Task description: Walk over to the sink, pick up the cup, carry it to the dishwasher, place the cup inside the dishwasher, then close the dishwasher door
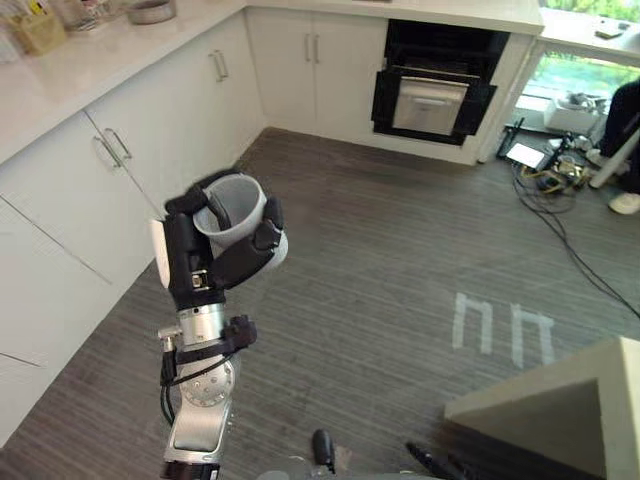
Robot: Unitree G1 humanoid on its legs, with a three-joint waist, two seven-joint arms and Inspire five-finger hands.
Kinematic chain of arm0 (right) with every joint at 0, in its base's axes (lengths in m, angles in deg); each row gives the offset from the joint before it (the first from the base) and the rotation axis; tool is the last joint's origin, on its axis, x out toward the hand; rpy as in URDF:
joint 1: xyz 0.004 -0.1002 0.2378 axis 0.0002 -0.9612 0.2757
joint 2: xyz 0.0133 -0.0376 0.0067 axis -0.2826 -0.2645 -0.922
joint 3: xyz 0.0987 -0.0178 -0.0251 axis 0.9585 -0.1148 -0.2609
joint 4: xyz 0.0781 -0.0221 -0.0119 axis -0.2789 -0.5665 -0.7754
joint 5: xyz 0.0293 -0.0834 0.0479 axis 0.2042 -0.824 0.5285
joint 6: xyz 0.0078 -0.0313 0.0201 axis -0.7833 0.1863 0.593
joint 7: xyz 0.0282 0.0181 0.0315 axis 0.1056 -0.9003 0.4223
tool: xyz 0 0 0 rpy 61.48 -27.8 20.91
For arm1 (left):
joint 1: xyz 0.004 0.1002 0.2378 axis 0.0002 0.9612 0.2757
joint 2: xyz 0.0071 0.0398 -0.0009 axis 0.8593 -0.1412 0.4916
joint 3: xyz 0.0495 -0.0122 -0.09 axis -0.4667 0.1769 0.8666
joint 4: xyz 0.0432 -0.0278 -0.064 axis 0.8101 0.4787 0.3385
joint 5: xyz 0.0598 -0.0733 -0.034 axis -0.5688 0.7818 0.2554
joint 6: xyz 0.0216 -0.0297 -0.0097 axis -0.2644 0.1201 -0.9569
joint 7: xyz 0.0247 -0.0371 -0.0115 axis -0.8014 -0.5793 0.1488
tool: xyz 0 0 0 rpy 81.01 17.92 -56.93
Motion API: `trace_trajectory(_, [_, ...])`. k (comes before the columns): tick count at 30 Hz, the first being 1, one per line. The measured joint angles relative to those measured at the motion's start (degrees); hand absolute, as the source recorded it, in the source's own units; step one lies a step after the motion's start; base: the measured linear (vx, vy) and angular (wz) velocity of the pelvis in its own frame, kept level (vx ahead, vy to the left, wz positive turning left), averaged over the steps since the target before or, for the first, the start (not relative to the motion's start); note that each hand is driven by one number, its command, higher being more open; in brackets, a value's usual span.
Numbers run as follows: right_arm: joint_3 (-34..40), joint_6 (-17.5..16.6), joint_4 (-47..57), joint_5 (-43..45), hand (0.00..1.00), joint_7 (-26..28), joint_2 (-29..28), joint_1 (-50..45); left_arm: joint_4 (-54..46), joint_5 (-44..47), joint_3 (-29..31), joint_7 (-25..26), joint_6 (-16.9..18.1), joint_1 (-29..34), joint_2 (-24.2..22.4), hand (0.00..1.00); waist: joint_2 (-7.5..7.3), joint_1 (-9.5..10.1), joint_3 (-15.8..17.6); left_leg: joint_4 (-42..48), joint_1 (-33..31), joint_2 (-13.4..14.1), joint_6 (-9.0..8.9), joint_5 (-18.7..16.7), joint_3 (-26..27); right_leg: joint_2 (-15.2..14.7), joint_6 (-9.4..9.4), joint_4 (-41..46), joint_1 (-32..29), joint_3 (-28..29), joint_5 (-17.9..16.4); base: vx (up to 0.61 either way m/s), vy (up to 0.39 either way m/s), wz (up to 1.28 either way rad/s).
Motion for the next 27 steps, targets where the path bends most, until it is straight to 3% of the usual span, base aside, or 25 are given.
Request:
trace_trajectory(4, [-0.6, -0.5, -0.6, -0.2, 1.0, 1.2, -0.2, 1.8, -0.3, 0.1, 0.1, 0.8, -0.2, 0.6, 0.2, 0.0, -0.84, 0.25, -0.6, 0.0, 1.3, -0.1, -0.92, -0.6, -0.7, -0.1, -1.32, -4.7, -1.2, 1.2, 6.5, 0.13, -0.076, 0.08])
trace_trajectory(5, [-0.6, -0.5, -0.7, -0.2, 1.0, 1.8, -0.1, 1.9, -0.5, 0.1, 0.0, 0.8, -0.2, 0.7, 0.0, 0.0, -0.78, 0.38, -0.9, 0.0, 1.3, 0.1, -1.05, -0.6, -1.0, 0.1, -0.14, -4.8, -1.1, 1.3, 7.9, 0.04, -0.085, 0.04])
trace_trajectory(12, [-1.6, 2.0, -1.1, -1.1, 1.0, 2.5, 0.4, 1.1, -3.7, 0.2, -1.7, 0.6, -0.2, 2.2, -0.5, 0.0, -0.24, 0.43, -2.6, -0.4, 2.4, 2.9, -4.05, -0.6, -1.5, 2.9, -2.02, -6.6, 0.8, 0.2, 7.5, 0.02, -0.145, 0.01])
trace_trajectory(15, [-1.6, 2.6, -2.1, -1.4, 1.0, 2.7, 0.6, 0.7, -4.3, 0.2, -2.3, 0.5, -0.6, 2.2, -0.5, 0.0, -0.33, 0.43, -3.2, -0.5, 2.6, 3.2, -4.35, -0.5, -2.5, 3.4, -2.34, -7.4, 1.8, -0.9, 7.5, 0.02, -0.085, 0.15])
trace_trajectory(16, [0.3, 2.8, -4.1, -3.5, 1.0, 4.9, -0.6, 0.9, -4.3, 1.7, -2.6, 0.2, -1.4, 2.5, -0.4, 0.0, -2.9, -0.04, -2.4, -0.5, 3.3, 3.2, -4.69, -0.2, -3.9, 3.9, -2.88, -9.6, 4.1, -2.2, 7.8, 0.0, 0.0, 0.0])
trace_trajectory(22, [1.2, 2.6, -3.4, -3.6, 1.0, 5.1, -0.9, 0.3, -4.7, 1.8, -2.0, 0.7, -1.4, 2.5, -0.8, 0.0, -2.96, -0.43, -2.2, -0.2, 3.4, 3.7, -4.97, -0.4, -2.0, 4.4, -3.41, -11.0, 3.6, 0.0, 9.0, 0.0, -0.001, -0.15])
trace_trajectory(27, [1.3, 1.7, -0.1, -4.6, 1.0, 7.1, -1.7, -3.4, -4.7, 2.3, -0.4, 4.0, -1.6, 1.0, -3.6, 0.0, -3.07, -2.71, -2.5, -0.3, 2.2, 3.7, -5.28, -0.4, -2.4, 4.9, -3.62, -14.2, 4.1, -0.9, 10.9, -0.02, -0.014, -0.03])
